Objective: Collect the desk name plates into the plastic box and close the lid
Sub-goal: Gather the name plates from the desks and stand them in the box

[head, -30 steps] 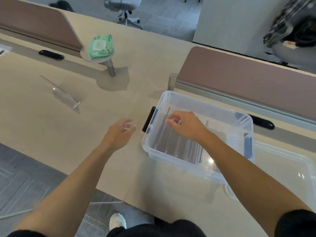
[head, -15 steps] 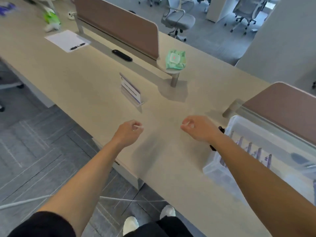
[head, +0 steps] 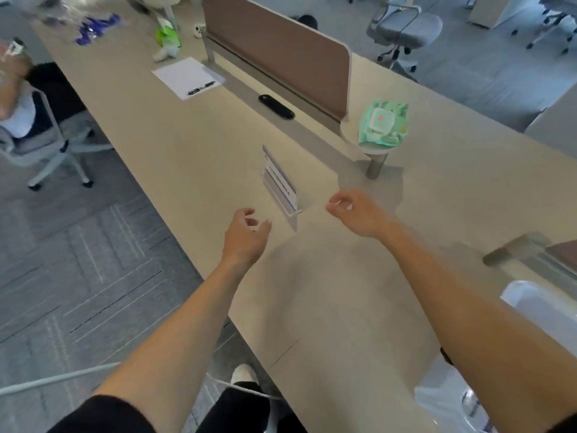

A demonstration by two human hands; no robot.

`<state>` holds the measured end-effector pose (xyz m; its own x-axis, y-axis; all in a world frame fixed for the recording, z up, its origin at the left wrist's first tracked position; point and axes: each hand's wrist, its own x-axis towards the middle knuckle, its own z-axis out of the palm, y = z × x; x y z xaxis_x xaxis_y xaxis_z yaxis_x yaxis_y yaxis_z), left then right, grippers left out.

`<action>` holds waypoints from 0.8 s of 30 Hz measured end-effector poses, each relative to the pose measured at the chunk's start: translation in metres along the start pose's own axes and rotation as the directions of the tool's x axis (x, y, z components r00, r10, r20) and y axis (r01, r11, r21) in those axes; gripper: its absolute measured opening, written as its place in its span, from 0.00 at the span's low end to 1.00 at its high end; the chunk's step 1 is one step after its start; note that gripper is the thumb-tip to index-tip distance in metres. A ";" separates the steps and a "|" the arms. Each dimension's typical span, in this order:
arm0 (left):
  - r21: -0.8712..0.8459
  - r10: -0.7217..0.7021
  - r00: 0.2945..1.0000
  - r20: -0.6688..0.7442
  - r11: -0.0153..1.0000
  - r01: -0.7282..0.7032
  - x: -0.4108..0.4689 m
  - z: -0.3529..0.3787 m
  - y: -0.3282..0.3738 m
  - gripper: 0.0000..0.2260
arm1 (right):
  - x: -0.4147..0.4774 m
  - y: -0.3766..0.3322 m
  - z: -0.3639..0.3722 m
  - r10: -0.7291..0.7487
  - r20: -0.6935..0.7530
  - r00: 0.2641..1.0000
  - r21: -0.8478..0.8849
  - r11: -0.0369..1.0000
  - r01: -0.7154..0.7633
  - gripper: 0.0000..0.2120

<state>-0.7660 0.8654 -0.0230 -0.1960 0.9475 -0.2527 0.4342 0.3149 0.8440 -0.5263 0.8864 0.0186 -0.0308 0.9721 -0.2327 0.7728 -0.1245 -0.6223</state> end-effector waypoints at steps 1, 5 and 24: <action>-0.024 -0.008 1.000 -0.024 1.000 0.008 0.008 0.009 0.002 0.23 | 0.014 -0.002 -0.002 -0.004 -0.001 1.000 0.029 1.000 0.004 0.14; -0.125 -0.037 0.998 -0.048 0.992 0.031 0.044 0.049 0.006 0.29 | 0.069 -0.011 -0.007 0.013 0.006 1.000 0.103 0.995 -0.013 0.15; -0.072 -0.101 0.991 0.092 0.992 0.108 0.183 0.112 -0.022 0.27 | 0.298 -0.021 0.072 0.124 0.134 0.983 0.250 0.956 -0.154 0.27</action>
<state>-0.7127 1.0377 -0.1408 -0.1571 0.9120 -0.3790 0.3463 0.4103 0.8437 -0.5977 1.1645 -0.0915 -0.0197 0.9136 -0.4062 0.5847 -0.3190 -0.7459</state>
